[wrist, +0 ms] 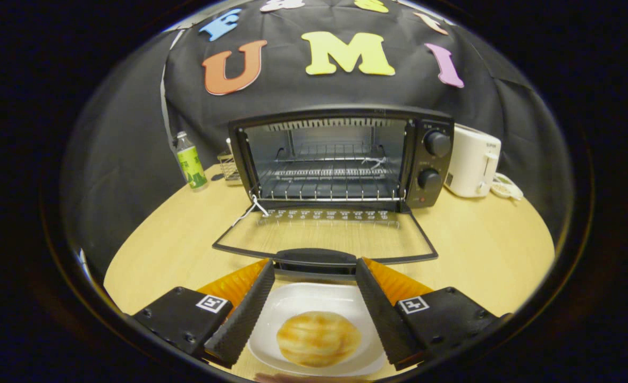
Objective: Open the toaster oven, put the food inside, and close the toaster oven door.
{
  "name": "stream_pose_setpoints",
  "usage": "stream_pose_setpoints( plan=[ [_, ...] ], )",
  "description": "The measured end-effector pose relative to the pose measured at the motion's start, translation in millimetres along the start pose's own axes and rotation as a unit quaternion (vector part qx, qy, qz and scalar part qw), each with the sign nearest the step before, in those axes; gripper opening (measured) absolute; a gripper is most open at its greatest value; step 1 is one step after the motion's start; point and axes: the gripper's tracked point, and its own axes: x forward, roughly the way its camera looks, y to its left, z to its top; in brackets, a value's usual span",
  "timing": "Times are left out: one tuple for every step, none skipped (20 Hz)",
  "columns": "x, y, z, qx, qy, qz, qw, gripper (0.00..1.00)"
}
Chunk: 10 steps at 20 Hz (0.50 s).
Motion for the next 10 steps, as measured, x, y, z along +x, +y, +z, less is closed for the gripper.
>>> stream_pose_setpoints(
  plan=[
    [2, -1, 6, -0.001, -0.02, 0.003, 1.0, 1.0],
    [2, 1, 3, -0.005, -0.006, 0.0, 1.0, 0.99],
    [-2, -1, 2, -0.01, -0.002, 0.0, 1.0, 0.99],
    [-2, -2, 3, -0.011, -0.008, -0.006, 1.0, 0.98],
    [-5, -6, 7, -0.006, -0.014, -0.011, 1.0, 0.98],
    [-11, -6, 7, 0.003, -0.021, -0.007, 1.0, 0.98],
    [-16, -8, 8, 0.008, -0.025, -0.005, 1.0, 0.98],
    [-22, -10, 8, 0.014, -0.031, -0.002, 0.999, 0.98],
    [-29, -10, 8, 0.025, -0.038, 0.003, 0.999, 0.98],
    [-35, -8, 3, 0.038, -0.04, 0.011, 0.998, 0.98]
  ],
)
